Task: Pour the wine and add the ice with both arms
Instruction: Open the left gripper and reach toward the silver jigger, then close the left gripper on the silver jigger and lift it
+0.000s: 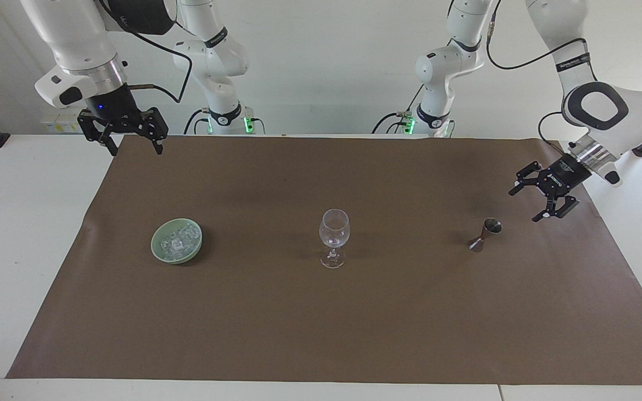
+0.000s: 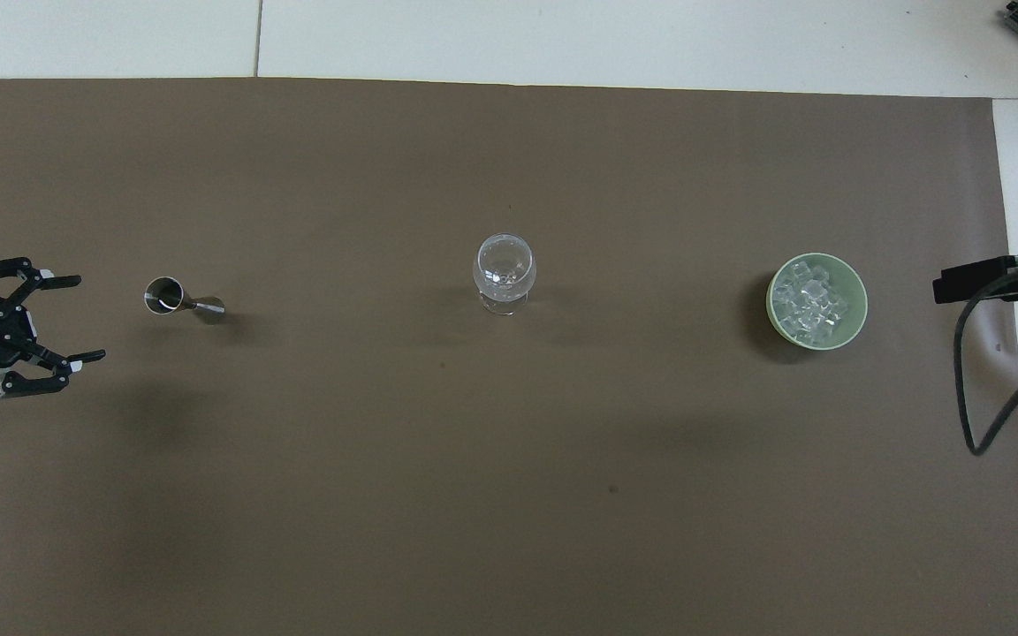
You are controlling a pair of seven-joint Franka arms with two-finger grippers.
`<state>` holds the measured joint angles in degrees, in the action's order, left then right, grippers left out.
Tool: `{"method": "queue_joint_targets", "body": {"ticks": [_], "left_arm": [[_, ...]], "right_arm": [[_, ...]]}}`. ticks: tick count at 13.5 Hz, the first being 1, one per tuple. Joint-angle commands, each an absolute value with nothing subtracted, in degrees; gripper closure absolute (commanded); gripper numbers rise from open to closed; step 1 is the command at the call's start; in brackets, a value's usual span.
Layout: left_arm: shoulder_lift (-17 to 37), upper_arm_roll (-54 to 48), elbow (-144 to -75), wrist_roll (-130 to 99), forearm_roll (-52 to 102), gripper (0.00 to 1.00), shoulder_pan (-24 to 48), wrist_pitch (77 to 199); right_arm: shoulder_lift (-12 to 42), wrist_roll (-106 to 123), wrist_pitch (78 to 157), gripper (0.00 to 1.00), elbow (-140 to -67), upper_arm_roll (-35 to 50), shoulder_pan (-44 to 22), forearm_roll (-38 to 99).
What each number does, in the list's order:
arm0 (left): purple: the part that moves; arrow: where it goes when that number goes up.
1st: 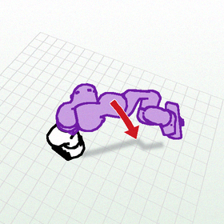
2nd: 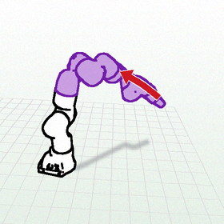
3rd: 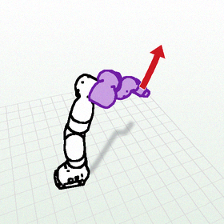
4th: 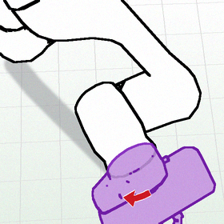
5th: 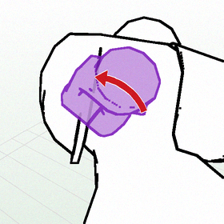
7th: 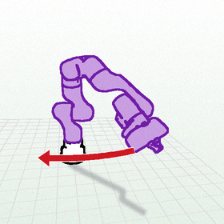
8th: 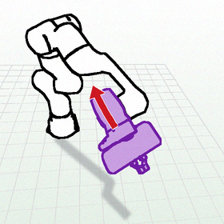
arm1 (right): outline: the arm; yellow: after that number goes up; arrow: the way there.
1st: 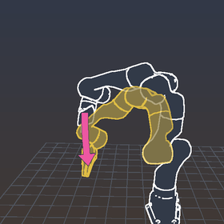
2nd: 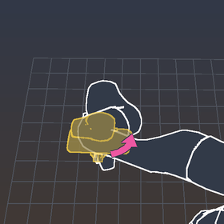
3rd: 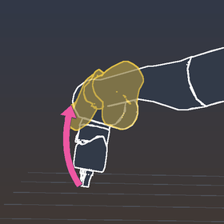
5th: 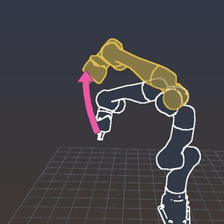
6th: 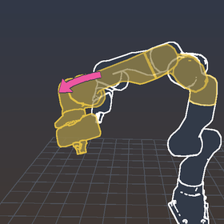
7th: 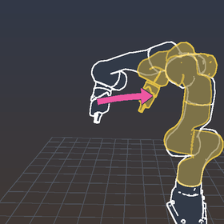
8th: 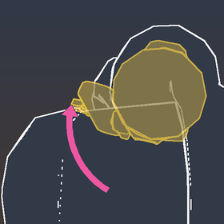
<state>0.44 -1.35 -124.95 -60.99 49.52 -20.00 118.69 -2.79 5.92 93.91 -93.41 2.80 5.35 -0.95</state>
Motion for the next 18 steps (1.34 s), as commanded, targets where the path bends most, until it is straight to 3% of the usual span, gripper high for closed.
{"method": "queue_joint_targets", "body": {"ticks": [1, 9, 18], "left_arm": [[-2.99, -1.85, -131.73, -61.7, 56.32, 0.0, -21.0, 121.81], [-0.71, -1.93, -140.09, -55.93, 77.57, 0.0, -21.01, 126.38], [3.95, -2.02, -141.24, -37.71, 103.88, 0.0, -13.1, 132.18]], "right_arm": [[-2.46, 4.92, 92.64, 0.0, -92.64, 2.81, 5.45, -0.35], [-2.46, 4.92, 92.72, 0.0, -92.64, 2.81, 5.45, -0.35], [-2.46, 4.92, 92.72, 0.0, -92.64, 2.81, 5.45, -0.35]]}}
